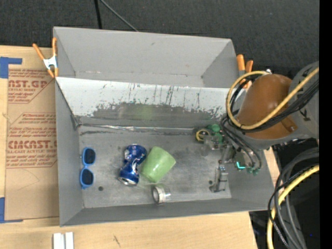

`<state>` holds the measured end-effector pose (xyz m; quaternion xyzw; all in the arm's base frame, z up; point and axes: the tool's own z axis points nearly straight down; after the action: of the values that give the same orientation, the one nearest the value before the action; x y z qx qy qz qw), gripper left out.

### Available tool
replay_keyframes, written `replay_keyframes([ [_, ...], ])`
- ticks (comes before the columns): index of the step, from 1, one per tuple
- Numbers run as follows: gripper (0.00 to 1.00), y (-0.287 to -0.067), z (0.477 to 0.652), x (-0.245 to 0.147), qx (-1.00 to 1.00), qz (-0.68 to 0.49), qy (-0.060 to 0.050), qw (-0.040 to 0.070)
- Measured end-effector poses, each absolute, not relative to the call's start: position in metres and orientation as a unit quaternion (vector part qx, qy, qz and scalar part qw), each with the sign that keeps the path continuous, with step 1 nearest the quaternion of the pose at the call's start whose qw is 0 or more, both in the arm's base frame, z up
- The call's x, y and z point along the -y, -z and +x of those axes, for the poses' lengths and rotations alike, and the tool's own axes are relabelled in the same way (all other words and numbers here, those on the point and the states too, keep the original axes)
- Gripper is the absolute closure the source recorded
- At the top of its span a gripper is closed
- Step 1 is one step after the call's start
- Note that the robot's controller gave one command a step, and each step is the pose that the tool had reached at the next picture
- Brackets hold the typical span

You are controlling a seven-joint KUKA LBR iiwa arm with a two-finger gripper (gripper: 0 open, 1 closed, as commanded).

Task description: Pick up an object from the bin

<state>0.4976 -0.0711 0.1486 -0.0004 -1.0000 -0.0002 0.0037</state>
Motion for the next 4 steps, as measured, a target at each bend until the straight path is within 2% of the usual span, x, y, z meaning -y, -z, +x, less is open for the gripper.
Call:
replay_keyframes([
  [1,0.00,-0.170,0.517,0.152,0.999,0.035,-0.002,-0.002],
  [2,0.00,-0.164,0.501,0.029,0.996,0.090,0.002,0.000],
  [3,0.00,-0.165,0.496,0.152,0.991,0.137,-0.002,-0.001],
  [4,0.00,-0.188,0.492,0.067,0.976,0.218,0.001,-0.002],
])
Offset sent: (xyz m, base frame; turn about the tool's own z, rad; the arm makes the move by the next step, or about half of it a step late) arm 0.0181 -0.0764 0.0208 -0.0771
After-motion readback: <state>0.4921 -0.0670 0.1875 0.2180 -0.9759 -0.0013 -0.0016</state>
